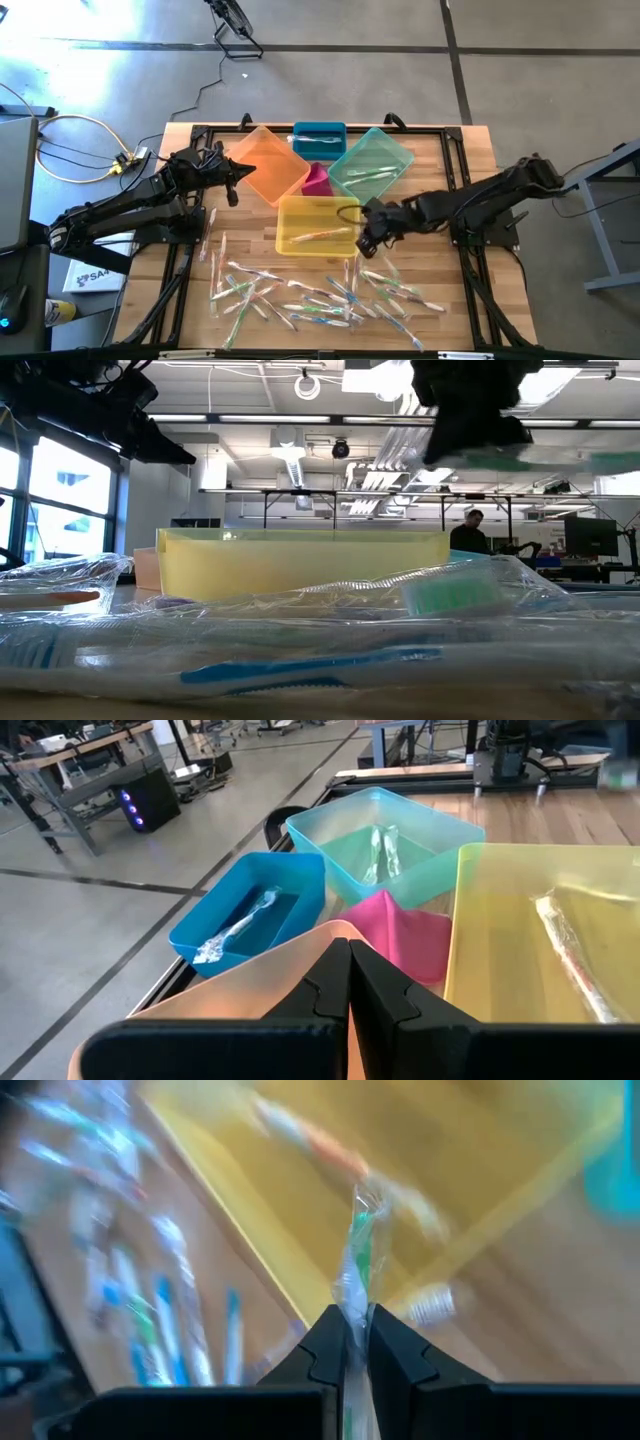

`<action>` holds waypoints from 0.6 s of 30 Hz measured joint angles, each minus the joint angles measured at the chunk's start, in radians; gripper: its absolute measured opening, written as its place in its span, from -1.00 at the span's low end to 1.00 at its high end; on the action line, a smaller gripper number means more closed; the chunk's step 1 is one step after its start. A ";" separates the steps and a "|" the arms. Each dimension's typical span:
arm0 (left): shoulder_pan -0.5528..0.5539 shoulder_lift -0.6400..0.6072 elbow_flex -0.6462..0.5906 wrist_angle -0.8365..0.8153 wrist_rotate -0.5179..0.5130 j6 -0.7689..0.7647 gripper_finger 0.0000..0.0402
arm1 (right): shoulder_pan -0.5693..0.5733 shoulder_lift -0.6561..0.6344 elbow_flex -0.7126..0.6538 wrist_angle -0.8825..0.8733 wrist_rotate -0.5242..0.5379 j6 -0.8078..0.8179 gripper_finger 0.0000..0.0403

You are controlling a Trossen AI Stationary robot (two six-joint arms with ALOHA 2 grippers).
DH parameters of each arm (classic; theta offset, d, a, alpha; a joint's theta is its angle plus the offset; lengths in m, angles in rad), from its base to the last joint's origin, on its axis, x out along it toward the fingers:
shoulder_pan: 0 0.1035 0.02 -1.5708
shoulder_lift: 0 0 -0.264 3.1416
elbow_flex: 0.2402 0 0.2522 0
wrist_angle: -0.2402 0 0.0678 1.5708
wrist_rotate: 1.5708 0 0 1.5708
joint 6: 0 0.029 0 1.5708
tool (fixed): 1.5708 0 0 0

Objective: Pick & Place Toothbrushes
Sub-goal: Put the green toothbrush into the green bin

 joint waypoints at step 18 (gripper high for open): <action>0.000 0.000 0.000 0.000 0.000 0.000 -1.00 | -0.230 -0.064 0.000 0.412 0.169 -0.548 -0.91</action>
